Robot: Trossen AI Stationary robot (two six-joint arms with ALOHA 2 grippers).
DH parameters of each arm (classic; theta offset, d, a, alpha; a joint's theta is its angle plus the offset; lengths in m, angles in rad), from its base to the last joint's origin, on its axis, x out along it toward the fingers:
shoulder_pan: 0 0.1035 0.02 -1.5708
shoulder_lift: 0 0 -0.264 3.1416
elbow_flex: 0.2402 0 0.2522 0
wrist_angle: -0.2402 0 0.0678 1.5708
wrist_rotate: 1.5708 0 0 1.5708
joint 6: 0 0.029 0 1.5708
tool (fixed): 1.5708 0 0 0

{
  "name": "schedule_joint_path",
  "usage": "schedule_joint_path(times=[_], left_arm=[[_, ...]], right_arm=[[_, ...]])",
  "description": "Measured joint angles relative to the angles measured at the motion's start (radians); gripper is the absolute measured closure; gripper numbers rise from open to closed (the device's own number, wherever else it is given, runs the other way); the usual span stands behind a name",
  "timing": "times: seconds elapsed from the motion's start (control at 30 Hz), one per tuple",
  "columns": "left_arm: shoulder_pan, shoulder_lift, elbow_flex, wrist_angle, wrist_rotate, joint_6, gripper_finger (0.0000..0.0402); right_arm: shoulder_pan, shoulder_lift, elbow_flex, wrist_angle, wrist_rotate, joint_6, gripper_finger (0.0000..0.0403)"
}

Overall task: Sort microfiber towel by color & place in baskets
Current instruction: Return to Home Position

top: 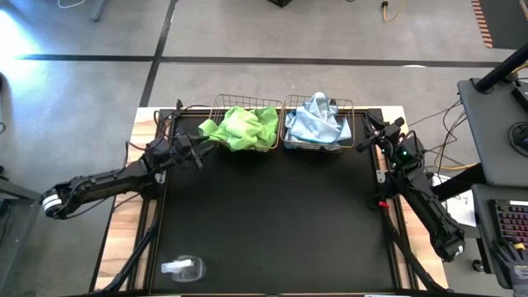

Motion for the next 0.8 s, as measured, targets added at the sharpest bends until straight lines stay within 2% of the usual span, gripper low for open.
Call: schedule_joint_path(times=[0.8], left_arm=[[0.000,0.047,0.000,0.003,0.000,0.000,0.0201]], right_arm=[[0.000,0.000,0.000,0.000,0.000,0.000,0.0307]])
